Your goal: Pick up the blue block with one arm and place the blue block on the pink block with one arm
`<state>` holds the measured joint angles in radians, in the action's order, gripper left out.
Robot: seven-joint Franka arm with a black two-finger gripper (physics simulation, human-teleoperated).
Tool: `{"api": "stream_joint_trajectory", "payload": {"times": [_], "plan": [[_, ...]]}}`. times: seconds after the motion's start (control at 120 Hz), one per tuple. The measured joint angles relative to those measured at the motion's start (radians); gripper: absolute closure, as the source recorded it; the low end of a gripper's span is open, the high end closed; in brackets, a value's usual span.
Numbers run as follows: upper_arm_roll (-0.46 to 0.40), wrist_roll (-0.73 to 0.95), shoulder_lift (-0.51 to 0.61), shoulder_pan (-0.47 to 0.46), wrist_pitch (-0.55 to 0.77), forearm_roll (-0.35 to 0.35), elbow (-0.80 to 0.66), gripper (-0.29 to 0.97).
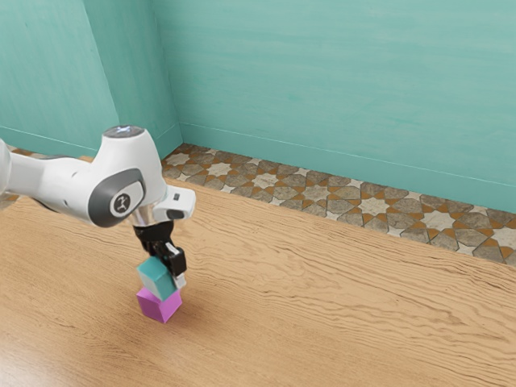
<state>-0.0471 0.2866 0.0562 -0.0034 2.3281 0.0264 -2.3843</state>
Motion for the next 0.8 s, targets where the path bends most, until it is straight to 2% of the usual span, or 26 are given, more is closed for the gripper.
{"api": "stream_joint_trajectory", "payload": {"times": [0.3,0.508,0.8], "plan": [[0.030,-0.083,-0.006,-0.008,0.023,0.031,0.003,0.35],[0.058,-0.137,-0.003,0.023,0.002,0.031,-0.014,0.35],[0.059,-0.187,-0.011,0.001,-0.005,0.019,-0.015,0.35]]}}
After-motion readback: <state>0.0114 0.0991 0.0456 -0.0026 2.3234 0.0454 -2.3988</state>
